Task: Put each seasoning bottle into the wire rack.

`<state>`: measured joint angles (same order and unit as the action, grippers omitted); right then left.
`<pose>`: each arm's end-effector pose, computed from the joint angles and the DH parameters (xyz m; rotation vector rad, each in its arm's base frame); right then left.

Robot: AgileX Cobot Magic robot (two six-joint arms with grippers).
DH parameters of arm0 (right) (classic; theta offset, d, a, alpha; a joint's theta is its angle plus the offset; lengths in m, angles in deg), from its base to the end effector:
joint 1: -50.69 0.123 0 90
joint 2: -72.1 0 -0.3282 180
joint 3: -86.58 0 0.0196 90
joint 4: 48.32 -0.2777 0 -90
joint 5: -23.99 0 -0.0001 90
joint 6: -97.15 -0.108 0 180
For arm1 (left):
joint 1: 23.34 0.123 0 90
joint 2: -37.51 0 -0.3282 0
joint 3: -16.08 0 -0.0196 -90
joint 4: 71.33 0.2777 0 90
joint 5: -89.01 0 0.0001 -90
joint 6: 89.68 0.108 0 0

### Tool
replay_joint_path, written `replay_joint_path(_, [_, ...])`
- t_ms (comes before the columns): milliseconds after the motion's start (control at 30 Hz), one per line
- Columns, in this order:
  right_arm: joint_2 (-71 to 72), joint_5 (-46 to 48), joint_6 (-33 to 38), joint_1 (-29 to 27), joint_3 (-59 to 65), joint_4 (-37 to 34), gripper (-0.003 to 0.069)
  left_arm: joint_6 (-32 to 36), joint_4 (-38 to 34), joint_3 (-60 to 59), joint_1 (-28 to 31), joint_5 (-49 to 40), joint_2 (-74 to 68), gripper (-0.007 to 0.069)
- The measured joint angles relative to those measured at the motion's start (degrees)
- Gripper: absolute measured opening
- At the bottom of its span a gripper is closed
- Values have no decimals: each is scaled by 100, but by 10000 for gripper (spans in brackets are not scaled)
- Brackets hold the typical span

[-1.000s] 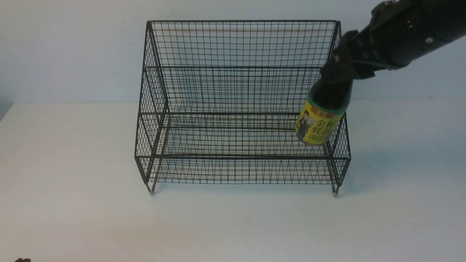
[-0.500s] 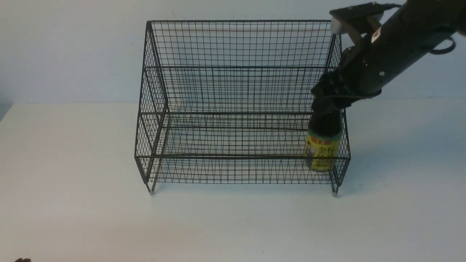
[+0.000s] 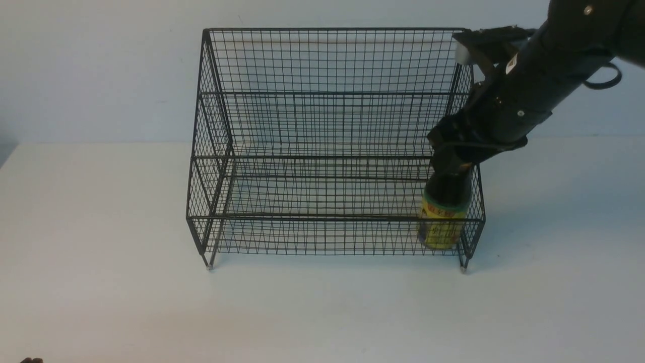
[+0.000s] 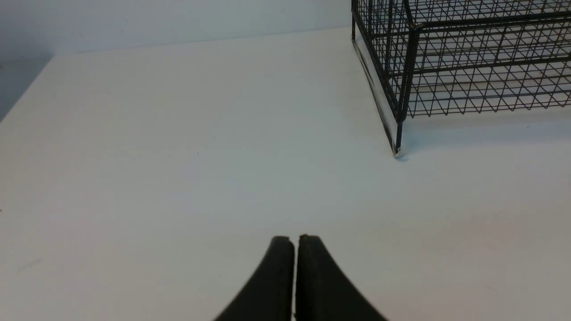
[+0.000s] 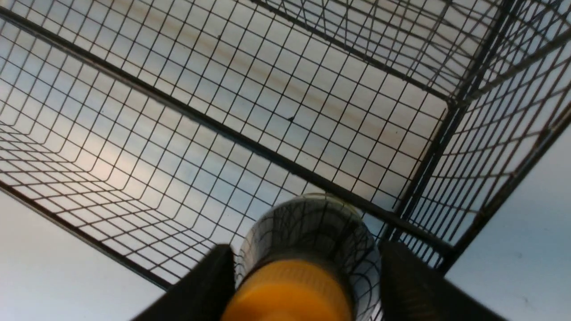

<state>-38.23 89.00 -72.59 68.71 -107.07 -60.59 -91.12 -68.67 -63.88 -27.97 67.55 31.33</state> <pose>0.3989 0.1516 0.3176 -0.6074 2.7538 0.3253 0.0523 -0.0024 0.1639 0.0811 1.8759 -0.0272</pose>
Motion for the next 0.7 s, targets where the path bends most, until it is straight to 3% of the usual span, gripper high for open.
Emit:
replay_joint_path(167, [0, 546, -140, 0, -360, 131, 613, 0, 0, 0, 0, 0, 0, -5])
replay_joint_path(333, [124, 625, -296, 0, -952, 296, 642, 0, 0, 0, 0, 0, 0, -5])
replay_joint_path(533, [926, 664, -644, 0, -1079, 334, 560, 0, 0, 0, 0, 0, 0, -5])
replay_joint_path(700, [2271, 683, -719, 0, -400, 334, 386, 0, 0, 0, 0, 0, 0, -5])
